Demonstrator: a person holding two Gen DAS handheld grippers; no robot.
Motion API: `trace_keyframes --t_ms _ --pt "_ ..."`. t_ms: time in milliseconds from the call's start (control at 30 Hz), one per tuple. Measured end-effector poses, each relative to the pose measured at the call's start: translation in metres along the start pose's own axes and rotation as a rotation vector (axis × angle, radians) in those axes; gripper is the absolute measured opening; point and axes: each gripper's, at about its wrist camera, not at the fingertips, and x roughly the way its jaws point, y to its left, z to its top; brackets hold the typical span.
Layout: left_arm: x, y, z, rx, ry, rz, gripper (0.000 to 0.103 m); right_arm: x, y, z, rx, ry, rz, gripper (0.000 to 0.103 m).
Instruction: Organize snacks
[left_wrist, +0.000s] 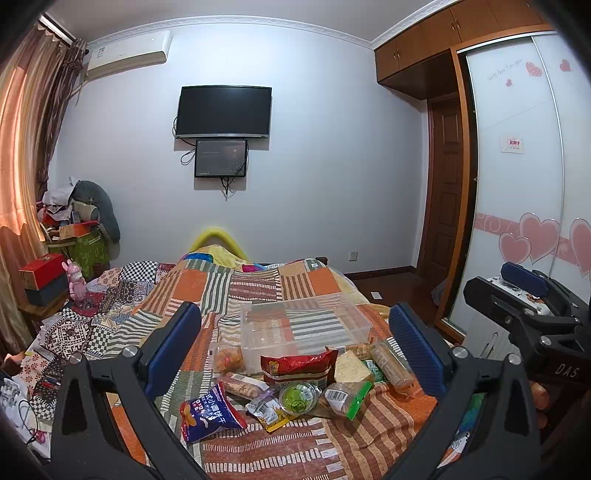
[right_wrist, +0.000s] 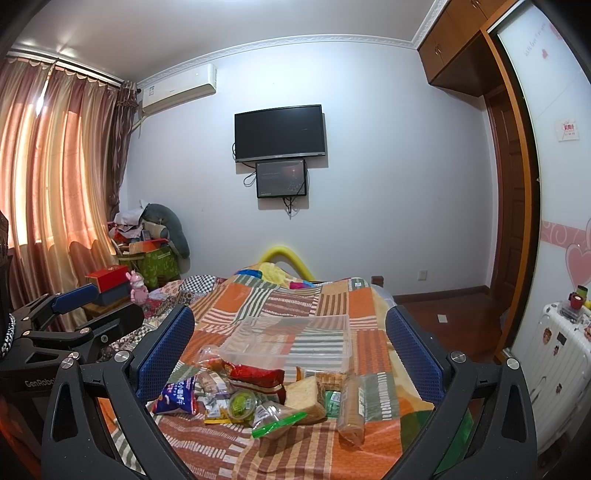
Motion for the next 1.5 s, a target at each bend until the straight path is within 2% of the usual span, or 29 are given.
trace_keyframes --t_ms 633,933,1000,1067,1233,1367,1500 --pt "0.004 0.003 -0.003 -0.002 0.009 -0.003 0.103 0.007 -0.002 -0.004 0.011 0.019 0.008 0.103" --pt "0.031 0.02 -0.015 -0.018 0.076 0.015 0.102 0.024 -0.012 -0.015 0.017 0.076 -0.018 0.103" --pt "0.039 0.029 -0.02 -0.027 0.097 0.035 0.098 0.031 -0.018 -0.021 0.022 0.103 -0.026 0.103" --pt "0.05 0.039 -0.026 -0.032 0.13 0.052 0.088 0.038 -0.024 -0.026 0.029 0.134 -0.037 0.103" --pt "0.079 0.067 -0.045 -0.047 0.221 0.102 0.079 0.055 -0.042 -0.042 0.038 0.216 -0.081 0.103" --pt "0.1 0.086 -0.062 -0.047 0.295 0.12 0.071 0.065 -0.054 -0.054 0.039 0.28 -0.11 0.095" --pt "0.123 0.11 -0.084 -0.081 0.387 0.124 0.065 0.08 -0.062 -0.067 0.033 0.357 -0.13 0.084"
